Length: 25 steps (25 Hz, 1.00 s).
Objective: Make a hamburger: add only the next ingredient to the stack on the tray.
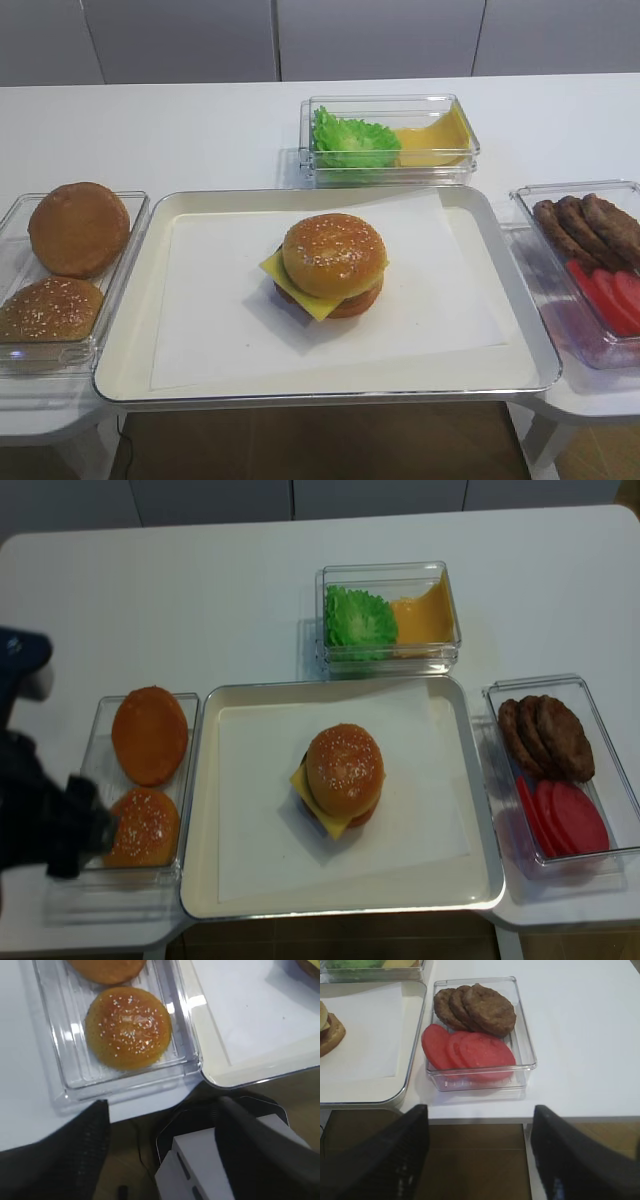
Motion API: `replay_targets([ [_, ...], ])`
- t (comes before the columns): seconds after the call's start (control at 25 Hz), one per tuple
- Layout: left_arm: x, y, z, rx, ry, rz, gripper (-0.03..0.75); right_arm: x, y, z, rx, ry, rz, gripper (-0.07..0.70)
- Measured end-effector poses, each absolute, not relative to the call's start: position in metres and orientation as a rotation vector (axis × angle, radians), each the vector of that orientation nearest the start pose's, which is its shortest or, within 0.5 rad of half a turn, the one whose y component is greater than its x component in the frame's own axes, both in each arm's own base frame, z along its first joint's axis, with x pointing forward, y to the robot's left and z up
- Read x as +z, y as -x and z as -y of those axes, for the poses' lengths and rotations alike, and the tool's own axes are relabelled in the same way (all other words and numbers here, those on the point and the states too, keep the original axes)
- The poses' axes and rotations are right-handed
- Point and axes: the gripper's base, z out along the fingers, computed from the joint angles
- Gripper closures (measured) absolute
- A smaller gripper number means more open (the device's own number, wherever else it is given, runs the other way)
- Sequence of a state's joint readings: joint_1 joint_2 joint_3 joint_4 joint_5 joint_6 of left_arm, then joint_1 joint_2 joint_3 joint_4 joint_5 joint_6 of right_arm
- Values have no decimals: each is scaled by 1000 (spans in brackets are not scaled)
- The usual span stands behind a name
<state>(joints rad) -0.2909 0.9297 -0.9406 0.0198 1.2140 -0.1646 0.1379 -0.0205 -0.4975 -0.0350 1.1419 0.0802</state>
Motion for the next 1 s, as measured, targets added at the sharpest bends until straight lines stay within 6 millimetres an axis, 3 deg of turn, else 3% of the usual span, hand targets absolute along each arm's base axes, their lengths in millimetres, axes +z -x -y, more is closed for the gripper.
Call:
replay_targets([
  [0.28,334,-86,24,-148,-146,-2580,233,270,11,4,89,57,-2107,133],
  [0.56,321,-42,6,-129,-105,-2445,233,270,11,4,89,57,-2107,133],
  [1.0,292,4,-11,-148,-53,-2267,233,270,11,4,89,57,-2107,133],
])
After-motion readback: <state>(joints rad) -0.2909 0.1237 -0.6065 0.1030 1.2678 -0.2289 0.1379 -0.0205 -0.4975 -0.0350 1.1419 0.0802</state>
